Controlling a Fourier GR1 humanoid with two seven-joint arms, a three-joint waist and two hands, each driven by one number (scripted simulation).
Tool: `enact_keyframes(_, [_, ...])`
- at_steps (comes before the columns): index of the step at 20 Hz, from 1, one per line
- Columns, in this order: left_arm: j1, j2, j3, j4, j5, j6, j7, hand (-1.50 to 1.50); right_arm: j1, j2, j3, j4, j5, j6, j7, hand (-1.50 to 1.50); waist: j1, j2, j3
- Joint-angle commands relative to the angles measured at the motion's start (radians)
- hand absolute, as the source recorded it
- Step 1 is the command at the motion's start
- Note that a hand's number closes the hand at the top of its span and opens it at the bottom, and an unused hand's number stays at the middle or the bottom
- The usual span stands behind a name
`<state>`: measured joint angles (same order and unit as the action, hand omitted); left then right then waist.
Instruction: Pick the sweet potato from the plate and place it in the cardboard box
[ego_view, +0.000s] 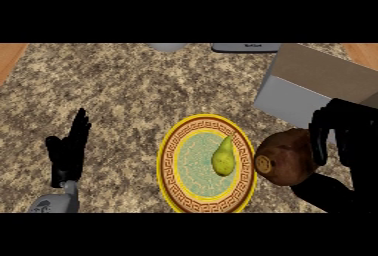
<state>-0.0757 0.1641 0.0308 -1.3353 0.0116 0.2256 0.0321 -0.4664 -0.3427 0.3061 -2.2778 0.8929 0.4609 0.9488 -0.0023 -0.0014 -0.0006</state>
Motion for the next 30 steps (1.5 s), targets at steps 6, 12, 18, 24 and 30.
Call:
enact_keyframes(6, [0.000,-0.016,-0.002,0.004,-0.009,-0.005,0.001,0.00,-0.062,-0.066,-0.378,0.300,-0.176,-0.052,-0.265,1.50,0.008,0.004,0.001])
enact_keyframes(12, [-0.006,0.011,0.042,0.052,0.004,-0.032,-0.054,0.00,-0.068,-0.093,-0.382,0.612,-0.091,-0.231,-0.524,1.50,0.014,0.006,0.001])
enact_keyframes(18, [-0.042,-0.014,0.015,0.025,-0.004,-0.029,0.014,0.00,-0.173,-0.111,-0.371,0.928,0.012,-0.334,-0.625,1.50,0.020,0.007,0.001])
enact_keyframes(24, [-0.056,-0.011,0.030,0.055,-0.007,-0.030,-0.015,0.00,-0.166,-0.013,-0.478,1.152,-0.111,-0.433,-0.705,-1.50,0.019,0.009,0.001])
enact_keyframes(30, [-0.062,-0.015,0.017,0.023,-0.022,-0.021,0.033,0.00,-0.208,-0.014,-0.590,1.252,-0.281,-0.455,-0.938,-1.50,0.011,0.005,0.002])
